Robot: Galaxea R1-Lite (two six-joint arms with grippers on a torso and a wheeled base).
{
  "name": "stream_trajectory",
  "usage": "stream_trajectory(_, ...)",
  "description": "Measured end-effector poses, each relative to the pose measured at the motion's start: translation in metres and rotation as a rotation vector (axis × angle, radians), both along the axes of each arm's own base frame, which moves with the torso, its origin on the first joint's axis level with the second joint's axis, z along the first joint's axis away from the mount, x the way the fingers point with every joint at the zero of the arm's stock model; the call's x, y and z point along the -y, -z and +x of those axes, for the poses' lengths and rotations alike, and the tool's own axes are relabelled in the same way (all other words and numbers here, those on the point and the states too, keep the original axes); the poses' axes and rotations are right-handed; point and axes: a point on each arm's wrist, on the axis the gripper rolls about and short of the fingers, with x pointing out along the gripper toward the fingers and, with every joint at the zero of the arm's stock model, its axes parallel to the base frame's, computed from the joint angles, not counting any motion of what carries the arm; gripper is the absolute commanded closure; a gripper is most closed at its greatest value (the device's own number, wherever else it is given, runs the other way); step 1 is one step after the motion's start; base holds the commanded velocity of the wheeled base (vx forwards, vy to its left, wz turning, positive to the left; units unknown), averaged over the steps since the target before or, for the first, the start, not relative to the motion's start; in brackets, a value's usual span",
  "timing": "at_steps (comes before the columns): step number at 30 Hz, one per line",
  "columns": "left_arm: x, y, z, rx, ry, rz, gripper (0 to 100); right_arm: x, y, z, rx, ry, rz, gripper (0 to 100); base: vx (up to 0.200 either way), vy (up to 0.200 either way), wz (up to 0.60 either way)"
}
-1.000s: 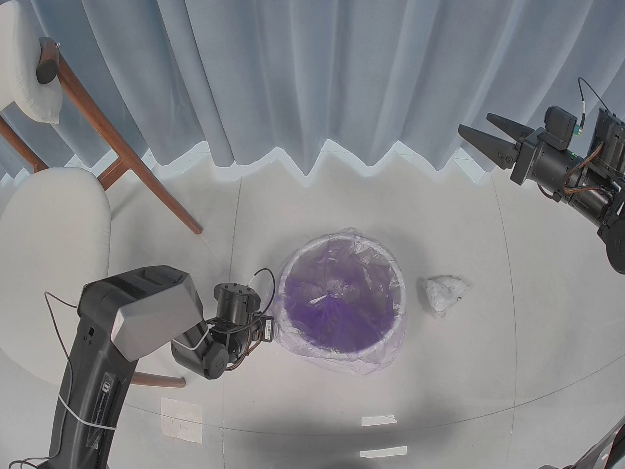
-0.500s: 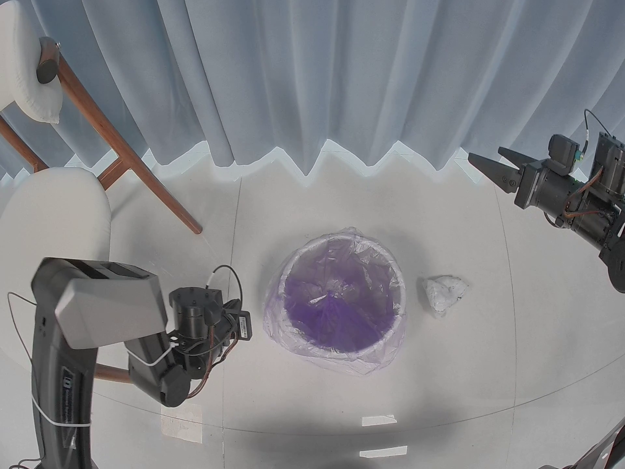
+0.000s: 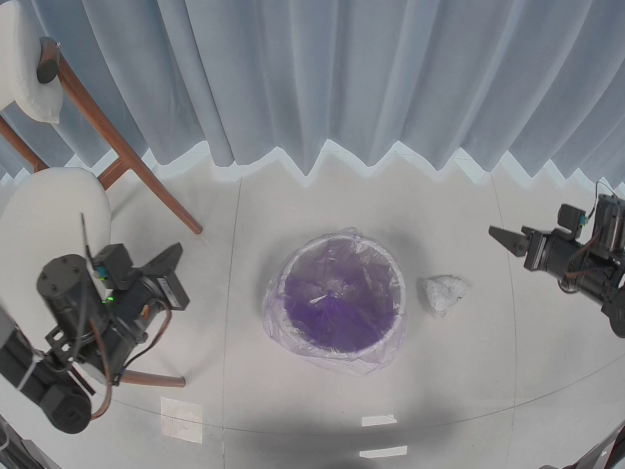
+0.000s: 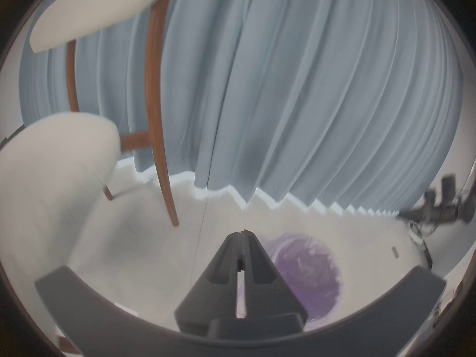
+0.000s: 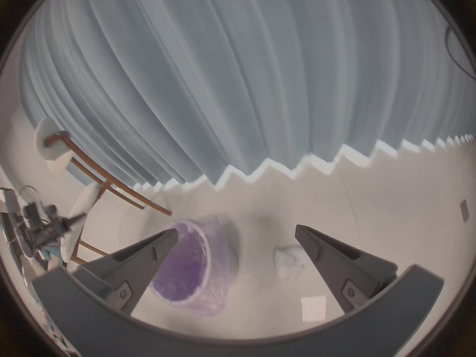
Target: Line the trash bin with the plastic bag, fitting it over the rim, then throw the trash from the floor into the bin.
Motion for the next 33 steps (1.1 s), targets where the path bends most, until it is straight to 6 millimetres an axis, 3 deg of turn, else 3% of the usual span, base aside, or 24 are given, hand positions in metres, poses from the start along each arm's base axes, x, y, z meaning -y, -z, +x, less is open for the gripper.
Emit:
stream_trajectory(6, -0.020, -0.036, -0.046, 0.109, 0.010, -0.081, 100, 0.015, 0.052, -0.019, -0.223, 0.090, 0.019, 0, 0.000, 0.000, 0.00)
stream_trajectory(10, -0.027, -0.048, -0.063, 0.162, 0.032, -0.104, 100, 0.019, 0.080, -0.014, -0.303, 0.120, 0.026, 0, 0.000, 0.000, 0.00)
stream_trajectory(17, -0.036, -0.062, -0.079, 0.221, 0.055, -0.108, 100, 0.023, 0.119, 0.026, -0.267, 0.145, 0.035, 0, 0.000, 0.000, 0.00)
stream_trajectory(24, -0.043, -0.064, -0.094, 0.176, 0.072, -0.078, 100, 0.025, 0.154, 0.076, -0.255, 0.158, 0.036, 0, 0.000, 0.000, 0.00)
stream_trajectory(33, -0.047, -0.075, -0.102, 0.219, 0.064, -0.082, 100, 0.026, 0.183, 0.128, -0.327, 0.165, 0.037, 0, 0.000, 0.000, 0.00)
